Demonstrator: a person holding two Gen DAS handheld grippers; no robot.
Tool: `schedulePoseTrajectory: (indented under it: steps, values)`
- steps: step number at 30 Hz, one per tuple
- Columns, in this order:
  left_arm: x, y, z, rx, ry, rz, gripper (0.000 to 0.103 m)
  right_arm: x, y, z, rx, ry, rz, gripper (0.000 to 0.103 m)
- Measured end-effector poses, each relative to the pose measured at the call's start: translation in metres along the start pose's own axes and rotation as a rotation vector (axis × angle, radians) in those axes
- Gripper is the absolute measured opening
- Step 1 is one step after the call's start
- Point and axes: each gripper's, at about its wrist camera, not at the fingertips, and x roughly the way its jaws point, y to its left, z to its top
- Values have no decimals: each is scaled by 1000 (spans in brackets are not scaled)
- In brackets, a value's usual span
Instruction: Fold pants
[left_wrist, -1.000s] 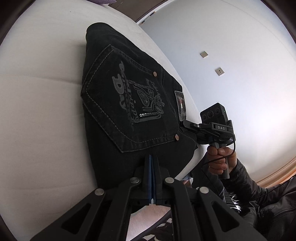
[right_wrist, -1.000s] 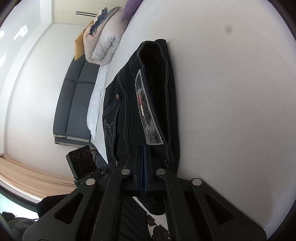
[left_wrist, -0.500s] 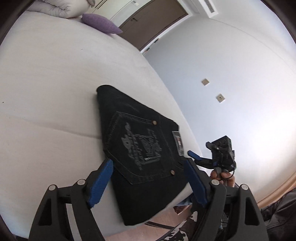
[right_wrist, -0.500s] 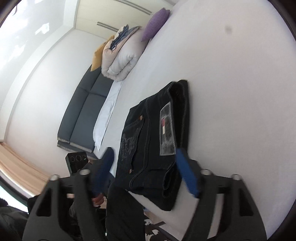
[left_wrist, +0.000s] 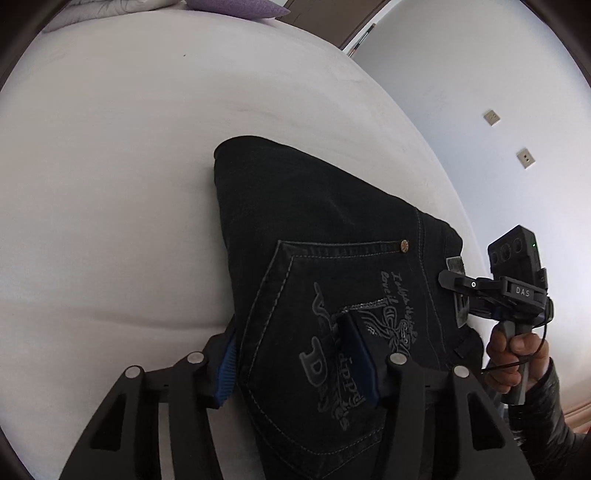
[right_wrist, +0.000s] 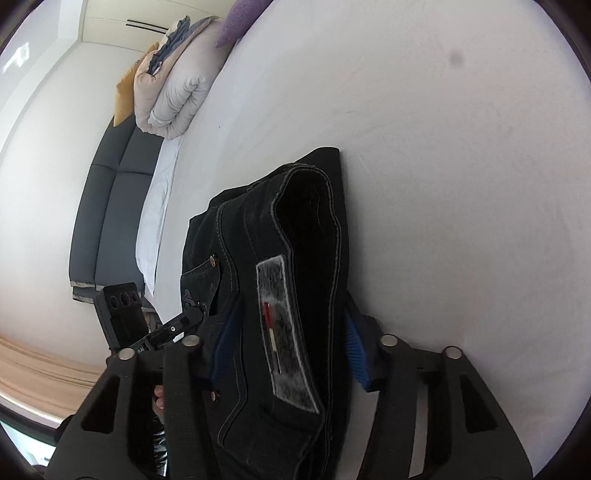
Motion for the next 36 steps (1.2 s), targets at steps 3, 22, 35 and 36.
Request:
schedulePoseTrajectory:
  steps: [3, 22, 35, 36]
  values:
    - [2, -19, 0, 61, -1, 84, 48, 2, 2, -1, -28, -15, -9, 29]
    - [-17, -99, 50, 247, -145, 243, 25, -68, 55, 22, -241, -144, -65, 17]
    - [55, -103, 102, 277, -106, 307, 30, -70, -23, 92, -139, -123, -140, 22]
    - [59, -102, 99, 275, -109, 316, 33, -67, -33, 92, -118, -124, -140, 23]
